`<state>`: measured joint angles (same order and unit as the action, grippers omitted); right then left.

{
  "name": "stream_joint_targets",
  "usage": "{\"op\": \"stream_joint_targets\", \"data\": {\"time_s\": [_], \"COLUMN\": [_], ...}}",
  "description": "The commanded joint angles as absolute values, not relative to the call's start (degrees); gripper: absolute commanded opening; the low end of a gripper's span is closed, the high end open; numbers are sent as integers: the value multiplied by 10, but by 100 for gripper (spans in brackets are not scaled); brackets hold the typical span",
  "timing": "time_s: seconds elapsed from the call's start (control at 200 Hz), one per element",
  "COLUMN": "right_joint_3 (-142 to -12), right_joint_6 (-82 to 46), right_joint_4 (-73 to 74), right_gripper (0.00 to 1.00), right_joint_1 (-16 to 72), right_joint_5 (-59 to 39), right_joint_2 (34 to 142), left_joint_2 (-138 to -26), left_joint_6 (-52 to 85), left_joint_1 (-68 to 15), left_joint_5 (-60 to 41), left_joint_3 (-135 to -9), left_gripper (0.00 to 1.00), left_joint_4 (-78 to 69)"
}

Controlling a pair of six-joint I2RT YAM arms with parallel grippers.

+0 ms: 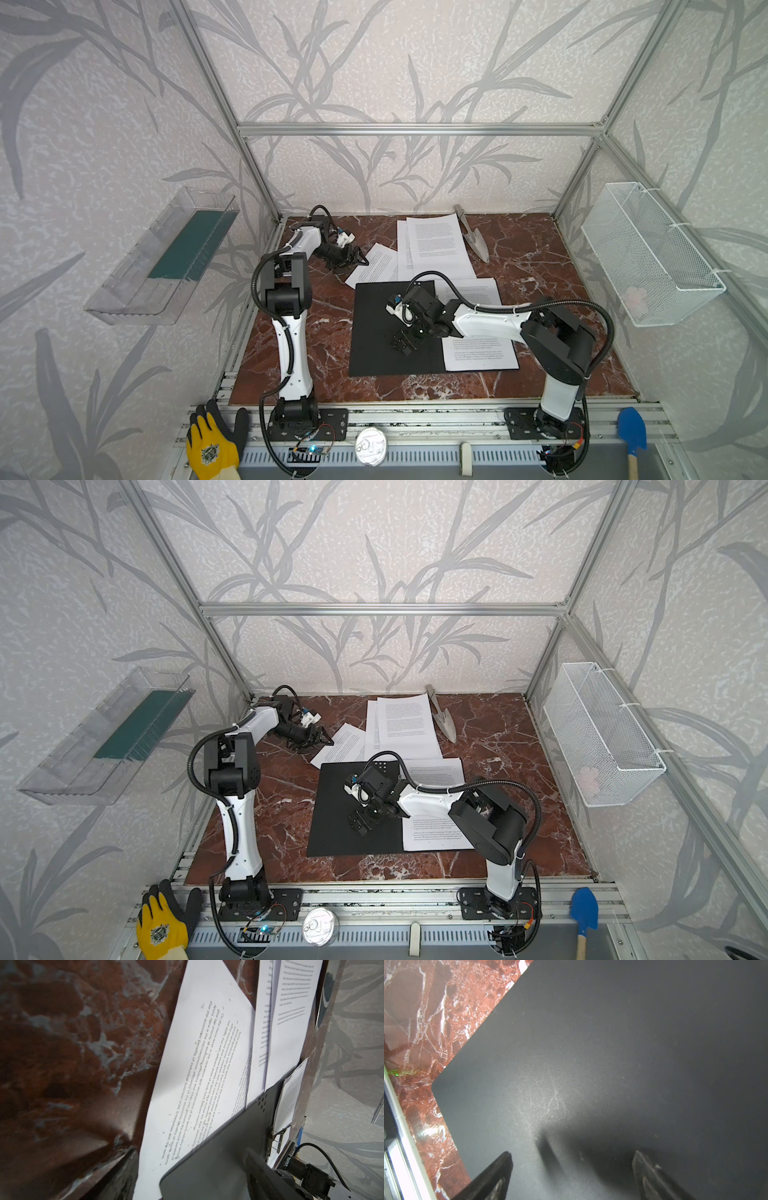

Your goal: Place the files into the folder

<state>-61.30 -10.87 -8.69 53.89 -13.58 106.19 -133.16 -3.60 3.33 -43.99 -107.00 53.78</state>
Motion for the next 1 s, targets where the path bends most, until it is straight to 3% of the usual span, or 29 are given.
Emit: {"op": "stream_joint_targets", "data": {"time_s": [0.0, 0.76, 0.995], "right_joint_3": [-611, -610, -608], "right_joint_6": [-110, -112, -112], "right_joint_4": [-138, -137, -137], "right_gripper": [91, 90, 90], "right_joint_1": [540, 541, 541], "right_joint_5": [-148, -156, -156], "right_joint_2": [1091, 1089, 1084], "left_joint_2": [-1362, -1311, -1302], "left_joint_6": [-69, -77, -61], "left_joint_1": [33, 48, 53], "left_joint_5": [-417, -438, -438], "left_joint_3": [-1094, -1001, -992], "left_gripper": [78, 74, 65], "left_joint_4": [573, 589, 576]}}
